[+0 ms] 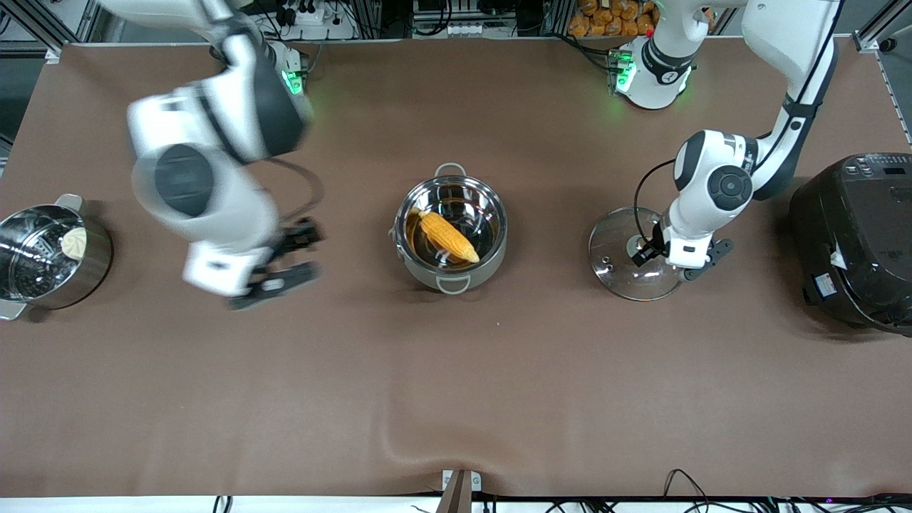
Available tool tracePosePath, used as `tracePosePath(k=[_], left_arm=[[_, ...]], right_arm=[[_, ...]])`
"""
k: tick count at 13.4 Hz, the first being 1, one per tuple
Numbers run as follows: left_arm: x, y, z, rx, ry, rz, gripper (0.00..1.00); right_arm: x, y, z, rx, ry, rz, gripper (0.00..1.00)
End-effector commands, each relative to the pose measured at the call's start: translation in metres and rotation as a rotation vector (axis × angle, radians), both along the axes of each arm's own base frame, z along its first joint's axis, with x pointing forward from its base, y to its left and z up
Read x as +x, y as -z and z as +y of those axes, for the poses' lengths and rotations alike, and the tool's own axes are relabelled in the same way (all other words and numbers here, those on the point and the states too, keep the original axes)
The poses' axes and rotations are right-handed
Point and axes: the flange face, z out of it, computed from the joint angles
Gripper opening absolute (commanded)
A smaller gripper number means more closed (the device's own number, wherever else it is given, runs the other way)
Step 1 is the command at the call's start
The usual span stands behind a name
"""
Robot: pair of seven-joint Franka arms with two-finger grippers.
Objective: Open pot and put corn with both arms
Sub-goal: 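Set the lid on the table while the right gripper withdraws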
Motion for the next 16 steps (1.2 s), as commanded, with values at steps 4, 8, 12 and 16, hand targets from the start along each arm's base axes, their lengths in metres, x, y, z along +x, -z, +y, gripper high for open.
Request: tracePosePath(k=[4, 8, 12, 16], left_arm=[[0.036, -0.118, -0.02, 0.021, 0.153, -0.037, 1.0], [0.068, -0.217, -0.019, 0.04, 0.224, 0.028, 1.0], [0.067, -0.301, 0.007, 0.05, 0.394, 0.0, 1.0], [0.045, -0.348, 0.032, 0.066, 0.506, -0.014, 1.0]], right_arm=[[-0.053, -0.084, -0.13, 0.055, 0.153, -0.043, 1.0], [-0.066, -0.103, -0.195, 0.132, 0.232, -0.038, 1.0], [-0.078, -0.11, -0.218, 0.19, 0.314, 0.013, 1.0], [-0.096, -0.131, -0.221, 0.144, 0.345, -0.003, 1.0]])
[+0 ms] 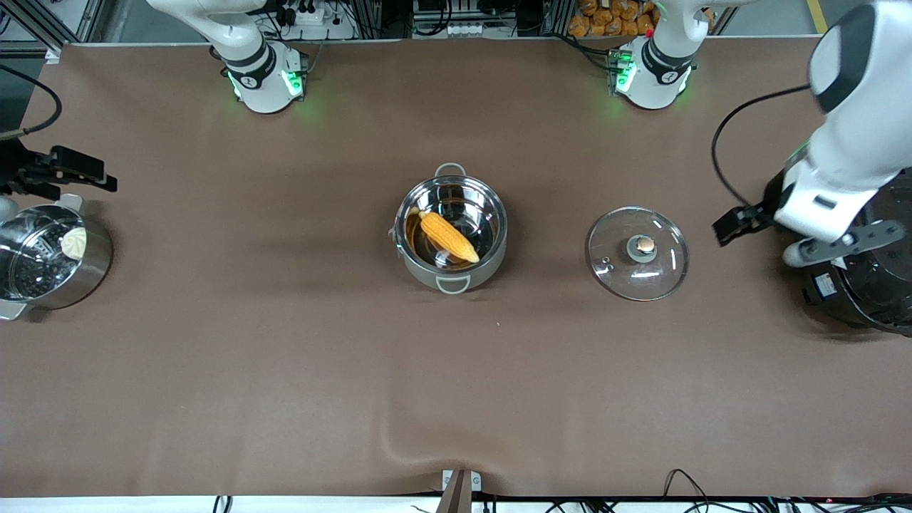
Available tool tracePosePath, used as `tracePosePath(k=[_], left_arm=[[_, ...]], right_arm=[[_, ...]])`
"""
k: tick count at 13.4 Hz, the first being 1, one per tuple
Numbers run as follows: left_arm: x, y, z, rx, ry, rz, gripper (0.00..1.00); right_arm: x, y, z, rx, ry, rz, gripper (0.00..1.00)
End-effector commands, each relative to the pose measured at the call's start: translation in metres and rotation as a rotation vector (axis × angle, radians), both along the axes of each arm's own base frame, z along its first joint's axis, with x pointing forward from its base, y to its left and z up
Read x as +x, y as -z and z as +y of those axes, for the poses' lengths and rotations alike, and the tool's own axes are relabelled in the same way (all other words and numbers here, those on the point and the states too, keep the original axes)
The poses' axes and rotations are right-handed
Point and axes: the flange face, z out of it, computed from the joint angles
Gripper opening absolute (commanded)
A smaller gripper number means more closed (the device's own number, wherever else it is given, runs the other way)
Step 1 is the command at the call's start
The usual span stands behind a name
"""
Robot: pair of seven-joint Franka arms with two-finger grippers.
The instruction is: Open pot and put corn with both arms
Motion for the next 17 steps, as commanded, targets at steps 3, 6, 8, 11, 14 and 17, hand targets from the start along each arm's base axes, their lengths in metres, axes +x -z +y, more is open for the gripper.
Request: tracePosePath(k=[3, 6, 8, 11, 14, 17], left_arm=[[-0.029, -0.041, 0.023, 0.016, 0.072, 0.009, 1.0], [-0.034, -0.051, 0.024, 0.007, 0.081, -0.007, 1.0], [-0.032, -0.065, 0.022, 0.001, 0.084, -0.037, 1.0], [-0.026, -0.074, 0.016, -0.048, 0.081, -0.048, 1.0], [-0.024, -0.08, 0.015, -0.046, 0.101, -0.034, 1.0], [-0.025, -0.077, 0.015, -0.039, 0.146, -0.025, 1.0]], right_arm=[[-0.028, -0.031, 0.023, -0.086, 0.024, -0.033, 1.0], [-0.028, -0.031, 0.023, -0.086, 0.022, -0.025, 1.0], [-0.029, -0.026, 0.022, -0.087, 0.028, 0.003, 1.0], [-0.028, -0.025, 0.021, -0.087, 0.029, 0.005, 1.0], [-0.028, -0.025, 0.021, -0.088, 0.029, 0.005, 1.0], [-0.029, -0.026, 0.02, -0.089, 0.032, 0.003, 1.0]])
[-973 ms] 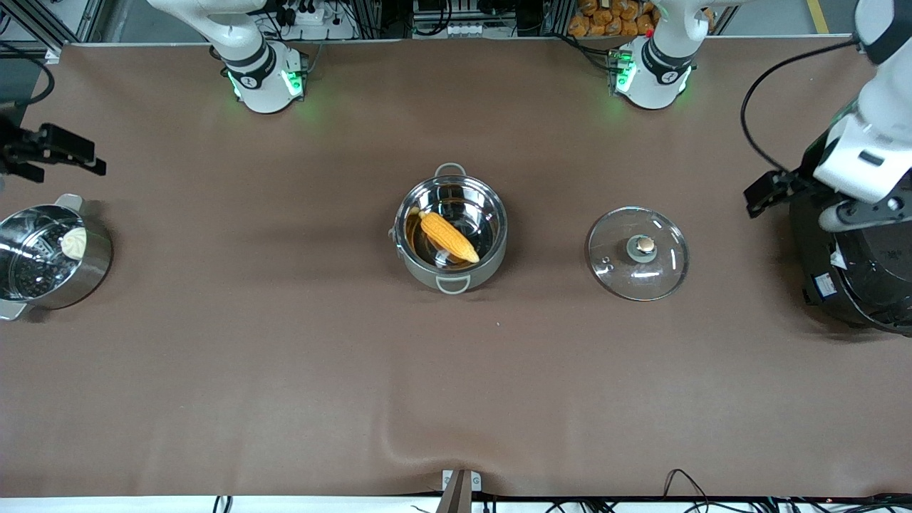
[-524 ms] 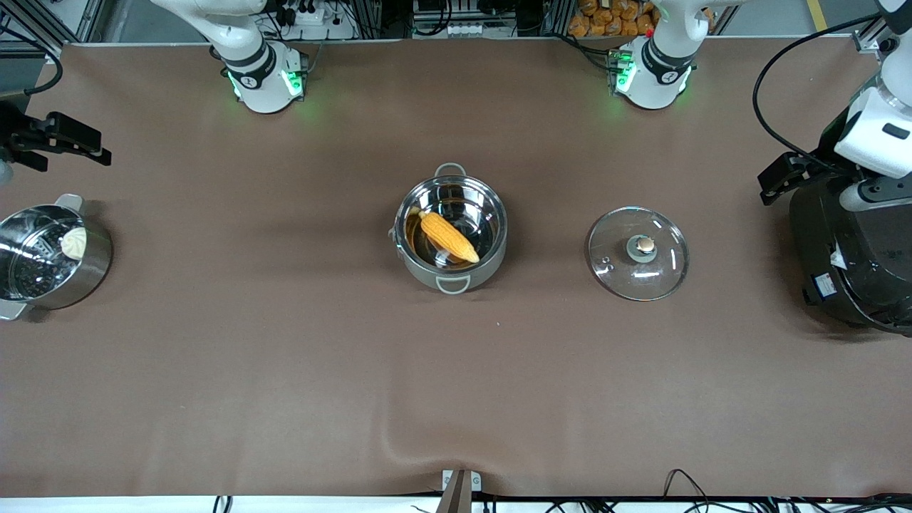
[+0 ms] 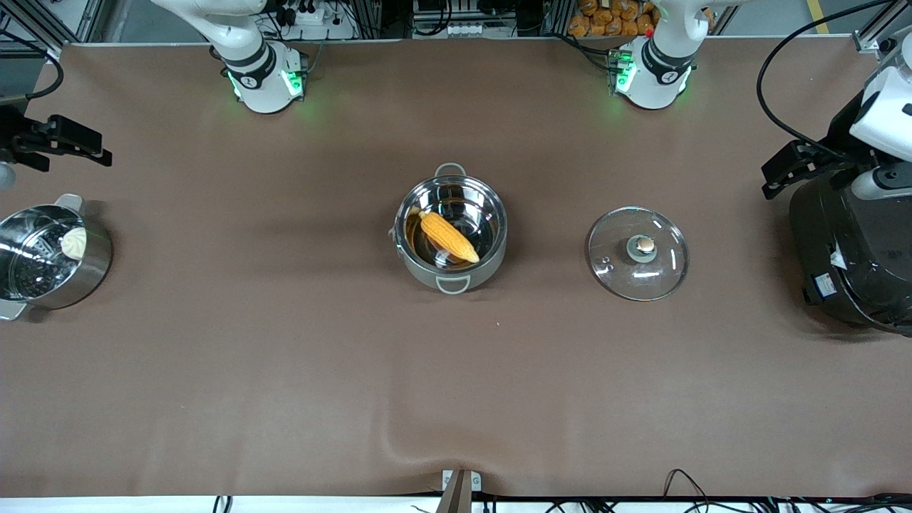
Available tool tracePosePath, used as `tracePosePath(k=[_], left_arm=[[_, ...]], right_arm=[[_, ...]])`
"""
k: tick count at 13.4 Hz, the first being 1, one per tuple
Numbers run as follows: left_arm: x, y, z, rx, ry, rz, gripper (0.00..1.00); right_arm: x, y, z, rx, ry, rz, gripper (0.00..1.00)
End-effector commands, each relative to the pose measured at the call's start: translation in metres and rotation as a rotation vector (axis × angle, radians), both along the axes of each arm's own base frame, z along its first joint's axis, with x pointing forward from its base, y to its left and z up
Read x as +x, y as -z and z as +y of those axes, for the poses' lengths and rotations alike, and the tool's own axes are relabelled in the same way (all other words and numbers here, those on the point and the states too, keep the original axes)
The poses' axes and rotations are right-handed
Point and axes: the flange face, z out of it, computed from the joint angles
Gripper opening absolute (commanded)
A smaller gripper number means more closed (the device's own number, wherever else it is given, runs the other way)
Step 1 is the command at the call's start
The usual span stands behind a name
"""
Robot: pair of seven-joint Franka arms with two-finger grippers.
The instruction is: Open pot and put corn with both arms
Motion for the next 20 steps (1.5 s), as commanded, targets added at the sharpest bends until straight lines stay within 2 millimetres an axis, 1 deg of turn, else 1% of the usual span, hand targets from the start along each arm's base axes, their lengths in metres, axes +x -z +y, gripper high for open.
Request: tracePosePath(k=[1, 8, 13, 14, 20], left_arm=[[0.0026, -0.003, 0.0029, -0.009, 0.059, 0.017, 1.0], [0.0085, 0.005, 0.005, -0.014, 0.09, 0.032, 1.0], [0.0079, 0.0041, 0.0037, -0.01, 0.092, 0.03, 1.0], [0.007, 0.0041, -0.0032, -0.011, 0.104, 0.03, 1.0], [0.0069, 0.0049, -0.0041, -0.018, 0.104, 0.032, 1.0]], right_arm=[[-0.0057, -0.0037, 0.0006, -0.013, 0.014, 0.0, 1.0], [-0.0071, -0.0061, 0.0015, -0.014, 0.013, -0.005, 1.0], [-0.0076, -0.0062, 0.0099, -0.012, -0.003, -0.003, 1.0], [-0.0076, -0.0062, 0.0097, -0.014, -0.003, -0.003, 1.0], [-0.0081, -0.0058, 0.0089, -0.014, -0.001, 0.001, 1.0]])
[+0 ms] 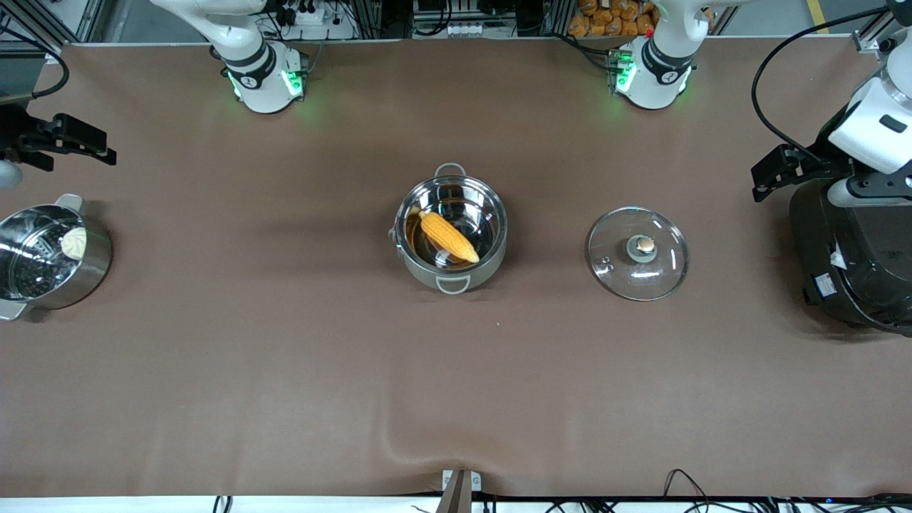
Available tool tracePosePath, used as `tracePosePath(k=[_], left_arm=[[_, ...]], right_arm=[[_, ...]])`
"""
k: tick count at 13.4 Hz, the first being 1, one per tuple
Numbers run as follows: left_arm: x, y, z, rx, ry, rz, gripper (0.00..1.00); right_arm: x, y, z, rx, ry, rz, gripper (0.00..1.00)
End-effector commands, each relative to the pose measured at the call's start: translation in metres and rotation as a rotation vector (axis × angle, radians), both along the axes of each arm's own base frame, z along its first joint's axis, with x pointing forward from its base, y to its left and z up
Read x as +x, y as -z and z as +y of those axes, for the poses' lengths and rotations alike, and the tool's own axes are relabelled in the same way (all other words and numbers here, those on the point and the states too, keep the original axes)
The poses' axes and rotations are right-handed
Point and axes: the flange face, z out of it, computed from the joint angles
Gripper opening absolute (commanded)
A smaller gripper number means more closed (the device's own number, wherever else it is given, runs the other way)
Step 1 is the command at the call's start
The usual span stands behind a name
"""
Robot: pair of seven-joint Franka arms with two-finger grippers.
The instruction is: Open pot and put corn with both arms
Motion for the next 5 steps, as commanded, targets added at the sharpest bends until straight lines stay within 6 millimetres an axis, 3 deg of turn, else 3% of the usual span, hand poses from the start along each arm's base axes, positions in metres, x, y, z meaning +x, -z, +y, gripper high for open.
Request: tracePosePath(k=[1, 5], left_arm=[[0.0004, -0.0029, -0.001, -0.035, 0.019, 0.019, 1.0], [-0.002, 0.0008, -0.0047, -0.062, 0.021, 0.044, 1.0]], right_arm=[[-0.0067, -0.0045, 0.0027, -0.012, 0.01, -0.001, 1.0], [-0.0069, -0.0048, 0.0089, -0.007, -0.001, -0.002, 1.0]])
